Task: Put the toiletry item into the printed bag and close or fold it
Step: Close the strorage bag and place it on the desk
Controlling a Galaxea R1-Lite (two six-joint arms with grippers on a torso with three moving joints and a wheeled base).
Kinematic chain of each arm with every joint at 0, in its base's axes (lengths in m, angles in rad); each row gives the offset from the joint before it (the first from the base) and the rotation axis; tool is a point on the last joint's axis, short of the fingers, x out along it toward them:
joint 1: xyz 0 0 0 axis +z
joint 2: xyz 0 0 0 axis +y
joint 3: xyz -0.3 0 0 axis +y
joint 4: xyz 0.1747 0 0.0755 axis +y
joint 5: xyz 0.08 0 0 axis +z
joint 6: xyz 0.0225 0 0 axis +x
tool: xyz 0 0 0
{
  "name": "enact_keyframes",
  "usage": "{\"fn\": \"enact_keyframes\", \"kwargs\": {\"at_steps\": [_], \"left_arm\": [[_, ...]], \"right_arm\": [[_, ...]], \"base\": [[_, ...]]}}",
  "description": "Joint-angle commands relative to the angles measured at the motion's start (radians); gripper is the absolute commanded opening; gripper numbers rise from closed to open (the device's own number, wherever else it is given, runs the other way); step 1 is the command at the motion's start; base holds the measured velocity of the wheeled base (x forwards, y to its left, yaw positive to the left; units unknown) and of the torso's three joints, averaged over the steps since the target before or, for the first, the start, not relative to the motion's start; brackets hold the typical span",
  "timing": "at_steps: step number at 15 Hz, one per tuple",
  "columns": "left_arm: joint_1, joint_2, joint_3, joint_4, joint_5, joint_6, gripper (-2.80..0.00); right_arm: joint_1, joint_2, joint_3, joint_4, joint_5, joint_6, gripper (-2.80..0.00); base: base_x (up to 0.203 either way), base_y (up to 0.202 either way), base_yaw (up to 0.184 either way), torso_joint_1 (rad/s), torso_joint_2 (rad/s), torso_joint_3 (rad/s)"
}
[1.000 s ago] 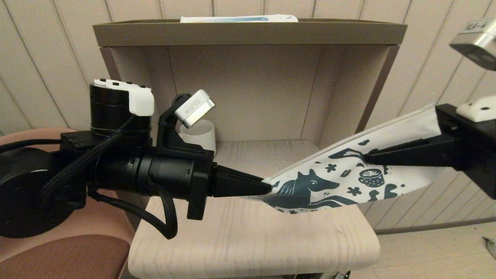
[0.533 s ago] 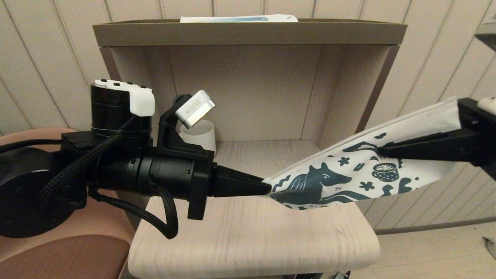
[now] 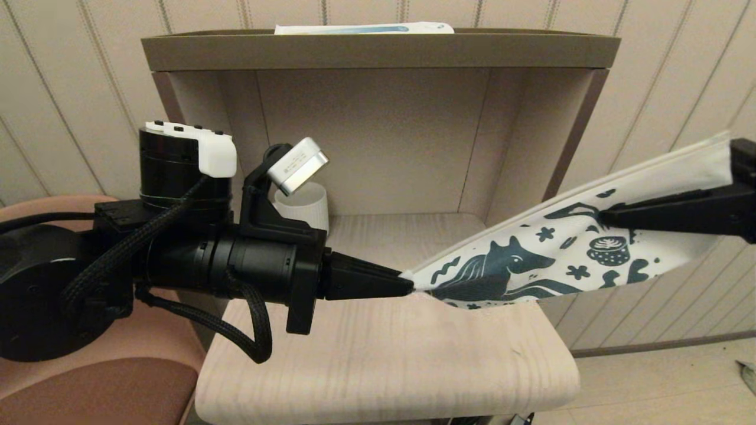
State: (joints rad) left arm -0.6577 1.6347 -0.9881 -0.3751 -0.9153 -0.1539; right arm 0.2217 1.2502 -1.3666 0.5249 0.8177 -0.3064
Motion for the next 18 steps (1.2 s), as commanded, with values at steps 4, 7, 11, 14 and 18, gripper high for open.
{"fn": "enact_keyframes", "kwargs": {"at_steps": [4, 7, 11, 14, 18], "left_arm": [[0.0, 0.004, 0.0, -0.002, -0.005, -0.001, -2.8], [0.0, 0.002, 0.0, -0.002, -0.005, -0.001, -2.8], [0.0, 0.001, -0.001, -0.003, -0.007, -0.001, -2.8], [0.0, 0.002, -0.012, -0.005, -0.007, -0.005, -2.8], [0.0, -0.012, -0.015, -0.005, -0.005, -0.01, -2.8]], "right_arm": [[-0.028, -0.009, 0.003, 0.003, 0.006, -0.002, -2.8], [-0.034, -0.013, 0.0, 0.003, 0.017, -0.002, -2.8], [-0.041, -0.011, 0.012, 0.001, 0.028, -0.002, -2.8], [-0.029, 0.015, 0.018, -0.004, 0.049, -0.003, -2.8], [-0.028, 0.044, 0.045, -0.005, 0.11, -0.004, -2.8]], "base": [[0.0, 0.0, 0.0, 0.0, 0.0, 0.0], [0.0, 0.0, 0.0, 0.0, 0.0, 0.0], [0.0, 0.0, 0.0, 0.0, 0.0, 0.0], [0.0, 0.0, 0.0, 0.0, 0.0, 0.0], [0.0, 0.0, 0.0, 0.0, 0.0, 0.0]]}}
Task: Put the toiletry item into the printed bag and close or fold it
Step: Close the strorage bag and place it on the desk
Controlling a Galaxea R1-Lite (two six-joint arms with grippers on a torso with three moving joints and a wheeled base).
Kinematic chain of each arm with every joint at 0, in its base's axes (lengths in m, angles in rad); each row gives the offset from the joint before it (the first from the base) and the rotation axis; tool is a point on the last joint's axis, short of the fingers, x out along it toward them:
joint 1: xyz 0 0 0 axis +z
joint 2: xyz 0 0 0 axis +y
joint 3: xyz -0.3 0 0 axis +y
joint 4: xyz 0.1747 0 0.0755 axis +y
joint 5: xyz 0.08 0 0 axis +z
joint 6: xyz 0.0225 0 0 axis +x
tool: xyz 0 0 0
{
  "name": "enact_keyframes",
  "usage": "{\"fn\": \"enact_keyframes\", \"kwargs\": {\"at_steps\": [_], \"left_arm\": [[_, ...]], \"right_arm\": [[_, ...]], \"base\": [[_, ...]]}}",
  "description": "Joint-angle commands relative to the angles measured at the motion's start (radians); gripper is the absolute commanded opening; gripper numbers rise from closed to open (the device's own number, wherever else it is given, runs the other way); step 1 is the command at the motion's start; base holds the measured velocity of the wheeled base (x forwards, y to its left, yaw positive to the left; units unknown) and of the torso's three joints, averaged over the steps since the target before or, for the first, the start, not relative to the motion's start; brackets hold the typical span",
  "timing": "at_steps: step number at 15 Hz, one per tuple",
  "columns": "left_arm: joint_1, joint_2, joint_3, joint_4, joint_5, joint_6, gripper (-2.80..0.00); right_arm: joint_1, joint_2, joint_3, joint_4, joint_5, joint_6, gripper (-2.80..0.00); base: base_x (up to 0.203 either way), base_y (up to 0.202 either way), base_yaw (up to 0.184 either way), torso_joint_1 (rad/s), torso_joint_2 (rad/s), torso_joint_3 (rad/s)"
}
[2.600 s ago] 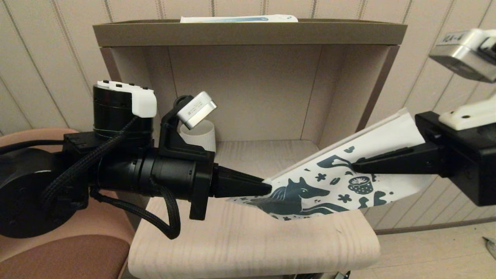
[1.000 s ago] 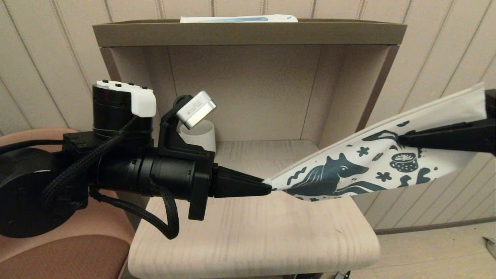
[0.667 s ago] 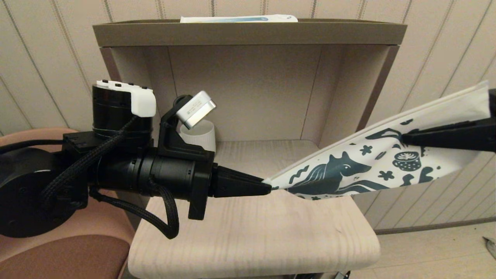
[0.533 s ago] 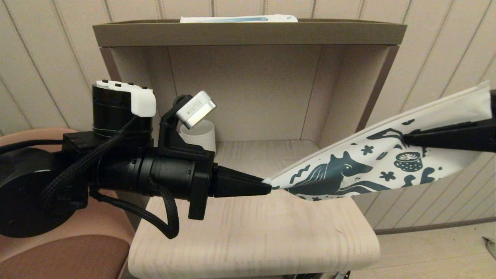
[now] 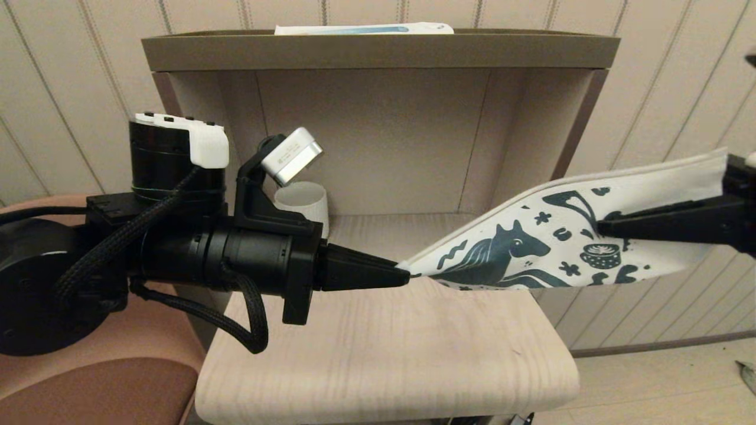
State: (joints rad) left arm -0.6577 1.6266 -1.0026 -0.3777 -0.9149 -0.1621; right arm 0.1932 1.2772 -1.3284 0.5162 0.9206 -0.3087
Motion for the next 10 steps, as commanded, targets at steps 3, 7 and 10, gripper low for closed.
{"fn": "enact_keyframes", "kwargs": {"at_steps": [3, 7, 10], "left_arm": [[0.0, -0.008, 0.002, -0.001, -0.005, 0.001, -2.8], [0.0, -0.011, 0.008, -0.001, -0.006, 0.005, 0.0], [0.0, -0.007, 0.021, -0.038, -0.007, 0.006, 0.0]], "right_arm": [[0.0, 0.019, 0.008, 0.002, 0.023, -0.003, -2.8], [0.0, 0.024, 0.008, 0.002, 0.027, -0.003, -2.8], [0.0, 0.026, -0.002, 0.001, 0.027, -0.001, -2.8]], "base": [[0.0, 0.0, 0.0, 0.0, 0.0, 0.0], [0.0, 0.0, 0.0, 0.0, 0.0, 0.0], [0.0, 0.0, 0.0, 0.0, 0.0, 0.0]]}}
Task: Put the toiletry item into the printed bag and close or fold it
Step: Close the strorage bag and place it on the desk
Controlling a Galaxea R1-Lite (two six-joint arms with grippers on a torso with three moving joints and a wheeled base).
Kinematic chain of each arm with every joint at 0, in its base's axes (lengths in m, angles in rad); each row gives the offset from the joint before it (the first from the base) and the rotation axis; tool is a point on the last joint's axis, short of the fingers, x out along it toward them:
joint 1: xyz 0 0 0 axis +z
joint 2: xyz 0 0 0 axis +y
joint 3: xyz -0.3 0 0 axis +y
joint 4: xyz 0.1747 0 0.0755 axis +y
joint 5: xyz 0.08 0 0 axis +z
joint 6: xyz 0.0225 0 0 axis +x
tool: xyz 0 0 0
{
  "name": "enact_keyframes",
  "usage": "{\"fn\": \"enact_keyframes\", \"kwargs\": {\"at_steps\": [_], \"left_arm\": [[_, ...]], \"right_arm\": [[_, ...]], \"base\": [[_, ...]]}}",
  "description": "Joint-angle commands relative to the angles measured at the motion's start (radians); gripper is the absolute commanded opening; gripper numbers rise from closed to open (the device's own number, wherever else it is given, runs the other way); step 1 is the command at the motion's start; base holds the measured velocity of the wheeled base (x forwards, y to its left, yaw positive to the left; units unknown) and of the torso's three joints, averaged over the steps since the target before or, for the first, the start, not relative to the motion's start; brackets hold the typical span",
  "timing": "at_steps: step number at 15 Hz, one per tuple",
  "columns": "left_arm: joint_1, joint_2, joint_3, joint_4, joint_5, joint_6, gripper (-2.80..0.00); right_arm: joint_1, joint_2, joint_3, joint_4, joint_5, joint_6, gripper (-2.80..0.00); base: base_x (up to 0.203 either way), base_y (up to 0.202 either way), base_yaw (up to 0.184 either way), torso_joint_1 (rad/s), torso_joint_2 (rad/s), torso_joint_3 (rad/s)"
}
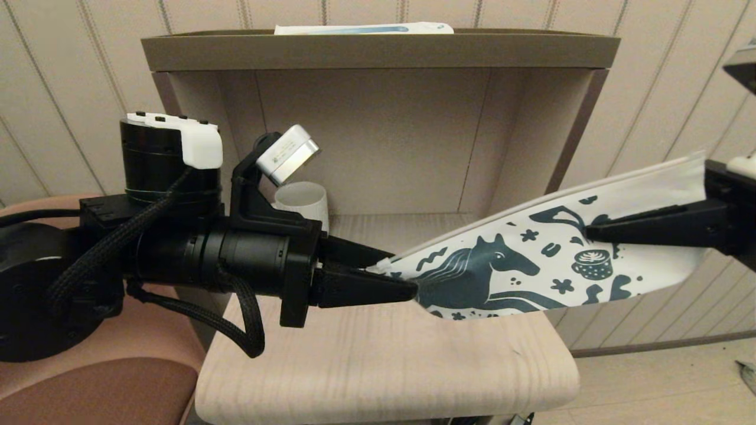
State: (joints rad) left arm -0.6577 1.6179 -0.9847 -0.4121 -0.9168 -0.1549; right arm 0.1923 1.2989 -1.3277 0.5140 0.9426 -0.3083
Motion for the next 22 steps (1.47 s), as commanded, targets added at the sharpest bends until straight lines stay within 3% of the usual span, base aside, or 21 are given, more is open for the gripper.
{"fn": "enact_keyframes", "kwargs": {"at_steps": [1, 9, 12, 17, 19, 22], "left_arm": [[0.0, -0.001, 0.003, -0.006, -0.005, -0.002, 0.0], [0.07, -0.096, -0.014, -0.007, -0.005, -0.013, 0.0], [0.072, -0.108, -0.019, -0.005, -0.004, -0.022, 0.0], [0.072, -0.108, -0.02, -0.005, -0.001, -0.023, 0.0], [0.072, -0.106, -0.02, -0.004, -0.001, -0.022, 0.0], [0.072, -0.107, -0.019, -0.004, -0.001, -0.022, 0.0]], "right_arm": [[0.001, 0.008, -0.001, 0.003, 0.005, -0.002, -2.8], [0.001, 0.137, 0.011, 0.0, 0.005, 0.027, -2.8], [0.0, 0.166, 0.01, -0.026, 0.007, 0.101, -2.8], [0.012, 0.203, 0.04, -0.33, 0.004, 0.591, -2.8], [0.059, 0.233, 0.084, -0.407, -0.027, 0.668, -2.8], [0.085, 0.25, 0.133, -0.42, -0.066, 0.658, -2.8]], "base": [[0.0, 0.0, 0.0, 0.0, 0.0, 0.0], [0.0, 0.0, 0.0, 0.0, 0.0, 0.0], [0.0, 0.0, 0.0, 0.0, 0.0, 0.0], [0.0, 0.0, 0.0, 0.0, 0.0, 0.0], [0.0, 0.0, 0.0, 0.0, 0.0, 0.0], [0.0, 0.0, 0.0, 0.0, 0.0, 0.0]]}}
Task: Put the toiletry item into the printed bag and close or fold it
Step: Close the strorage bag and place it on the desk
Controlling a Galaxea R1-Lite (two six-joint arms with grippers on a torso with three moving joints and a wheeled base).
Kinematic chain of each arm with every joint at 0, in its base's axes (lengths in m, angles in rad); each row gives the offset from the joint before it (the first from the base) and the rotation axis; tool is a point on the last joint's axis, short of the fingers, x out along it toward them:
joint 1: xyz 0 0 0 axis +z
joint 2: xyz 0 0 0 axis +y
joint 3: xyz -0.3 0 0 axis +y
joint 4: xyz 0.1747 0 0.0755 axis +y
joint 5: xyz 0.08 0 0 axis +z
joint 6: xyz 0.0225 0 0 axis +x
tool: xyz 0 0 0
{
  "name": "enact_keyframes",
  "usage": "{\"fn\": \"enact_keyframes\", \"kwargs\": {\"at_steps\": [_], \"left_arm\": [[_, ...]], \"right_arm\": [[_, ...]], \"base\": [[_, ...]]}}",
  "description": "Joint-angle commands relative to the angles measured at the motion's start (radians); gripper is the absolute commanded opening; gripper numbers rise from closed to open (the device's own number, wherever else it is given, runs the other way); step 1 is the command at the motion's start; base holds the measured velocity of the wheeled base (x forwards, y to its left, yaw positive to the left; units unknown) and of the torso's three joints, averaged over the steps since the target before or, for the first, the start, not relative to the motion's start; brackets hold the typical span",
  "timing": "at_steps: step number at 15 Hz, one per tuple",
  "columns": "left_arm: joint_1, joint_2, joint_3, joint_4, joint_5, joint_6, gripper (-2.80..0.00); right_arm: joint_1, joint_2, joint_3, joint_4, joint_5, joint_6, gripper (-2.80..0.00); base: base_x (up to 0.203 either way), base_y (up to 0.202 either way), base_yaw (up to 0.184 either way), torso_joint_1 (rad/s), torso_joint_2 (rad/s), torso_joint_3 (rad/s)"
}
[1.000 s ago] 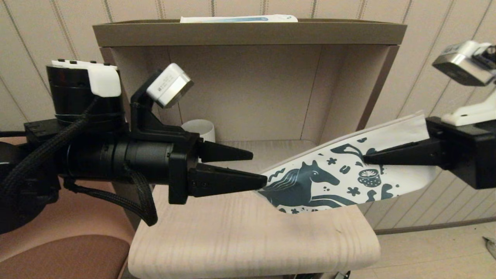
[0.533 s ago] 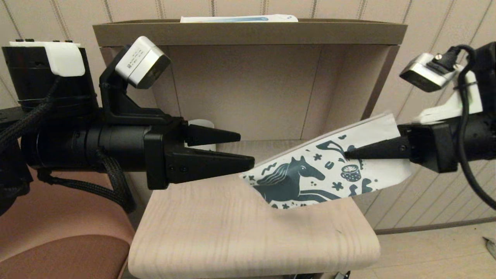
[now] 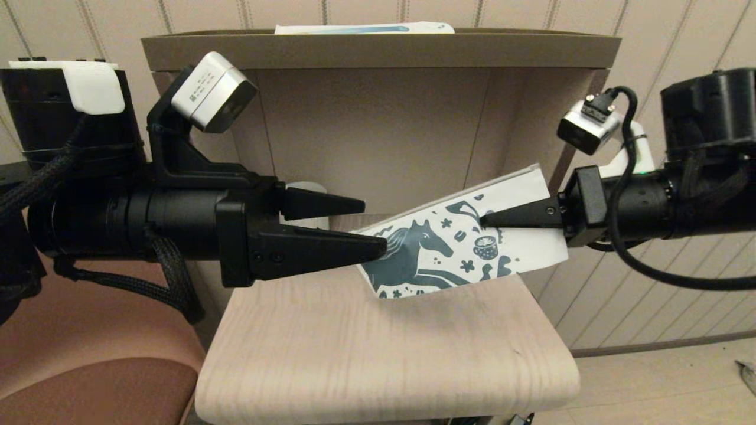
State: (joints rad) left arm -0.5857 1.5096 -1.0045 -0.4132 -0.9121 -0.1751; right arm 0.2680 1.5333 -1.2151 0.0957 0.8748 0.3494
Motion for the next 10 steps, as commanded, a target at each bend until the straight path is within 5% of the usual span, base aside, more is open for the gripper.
{"fn": "enact_keyframes", "kwargs": {"at_steps": [1, 6, 10], "left_arm": [[0.0, 0.002, 0.001, -0.003, -0.005, -0.001, 0.0], [0.0, 0.004, 0.001, -0.004, -0.005, -0.001, 0.0], [0.0, 0.012, -0.001, -0.004, -0.004, 0.002, 0.0]], "right_arm": [[0.012, 0.018, 0.024, -0.007, -0.003, -0.004, -2.8], [0.046, 0.016, 0.196, -0.246, -0.101, -0.118, -2.8], [0.054, 0.014, 0.347, -0.426, -0.103, -0.341, -2.8]], "base": [[0.0, 0.0, 0.0, 0.0, 0.0, 0.0], [0.0, 0.0, 0.0, 0.0, 0.0, 0.0], [0.0, 0.0, 0.0, 0.0, 0.0, 0.0]]}}
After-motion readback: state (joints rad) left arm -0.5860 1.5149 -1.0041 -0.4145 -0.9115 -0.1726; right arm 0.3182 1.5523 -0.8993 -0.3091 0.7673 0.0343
